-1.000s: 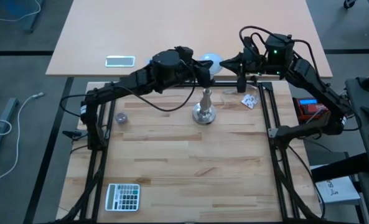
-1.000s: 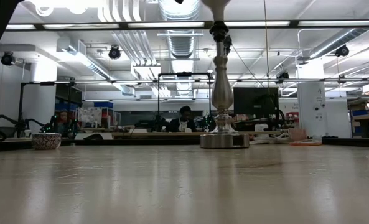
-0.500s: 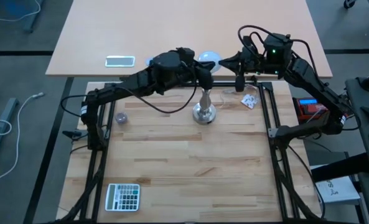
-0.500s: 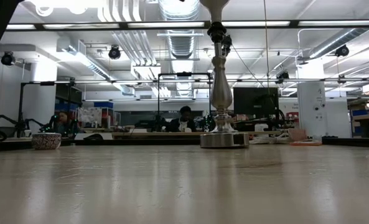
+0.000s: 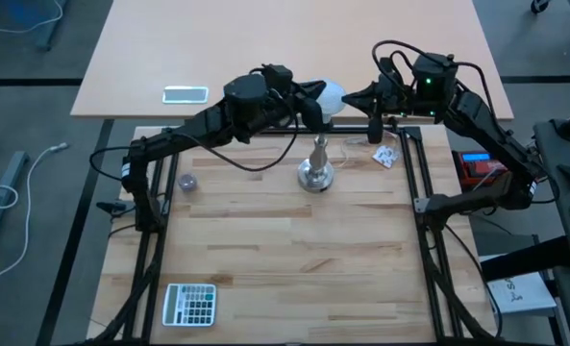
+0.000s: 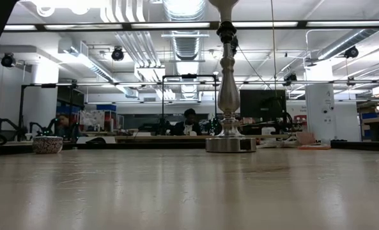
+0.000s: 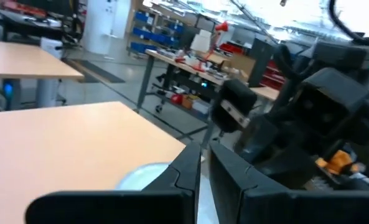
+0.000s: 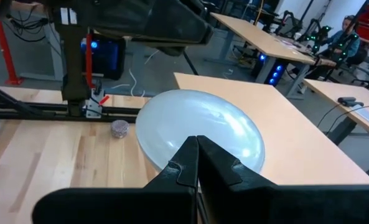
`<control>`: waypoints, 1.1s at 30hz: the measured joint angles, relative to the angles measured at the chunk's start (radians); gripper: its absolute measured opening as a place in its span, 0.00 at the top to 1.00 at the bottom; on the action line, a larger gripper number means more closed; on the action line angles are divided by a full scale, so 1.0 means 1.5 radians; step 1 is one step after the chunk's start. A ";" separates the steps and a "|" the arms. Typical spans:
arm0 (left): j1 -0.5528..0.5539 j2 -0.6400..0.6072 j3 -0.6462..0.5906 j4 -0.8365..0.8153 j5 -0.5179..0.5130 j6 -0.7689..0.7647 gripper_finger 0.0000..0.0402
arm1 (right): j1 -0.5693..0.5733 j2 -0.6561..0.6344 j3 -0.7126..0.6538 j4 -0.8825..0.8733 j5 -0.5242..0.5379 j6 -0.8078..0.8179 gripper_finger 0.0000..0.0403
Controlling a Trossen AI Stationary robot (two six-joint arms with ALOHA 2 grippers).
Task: Screw lightbulb
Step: Remove the lightbulb from the lamp
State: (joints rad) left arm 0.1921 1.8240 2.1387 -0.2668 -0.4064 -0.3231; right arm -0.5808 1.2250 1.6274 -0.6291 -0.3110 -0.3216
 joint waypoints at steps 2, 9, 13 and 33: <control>0.006 0.000 0.000 -0.011 -0.001 0.001 0.95 | 0.000 -0.002 0.000 0.003 0.000 0.006 1.00; 0.019 0.002 0.000 -0.071 -0.002 -0.015 0.95 | 0.000 -0.004 0.005 -0.001 0.000 0.023 1.00; 0.021 0.003 -0.001 -0.102 -0.002 -0.025 0.95 | 0.000 -0.004 0.013 0.001 0.000 0.041 1.00; 0.016 0.002 -0.008 -0.124 0.011 -0.103 0.95 | 0.000 0.008 0.004 -0.011 -0.023 0.051 1.00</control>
State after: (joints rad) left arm 0.2163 1.8271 2.1265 -0.4536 -0.3900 -0.4775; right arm -0.5804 1.2377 1.6334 -0.6460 -0.3450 -0.2453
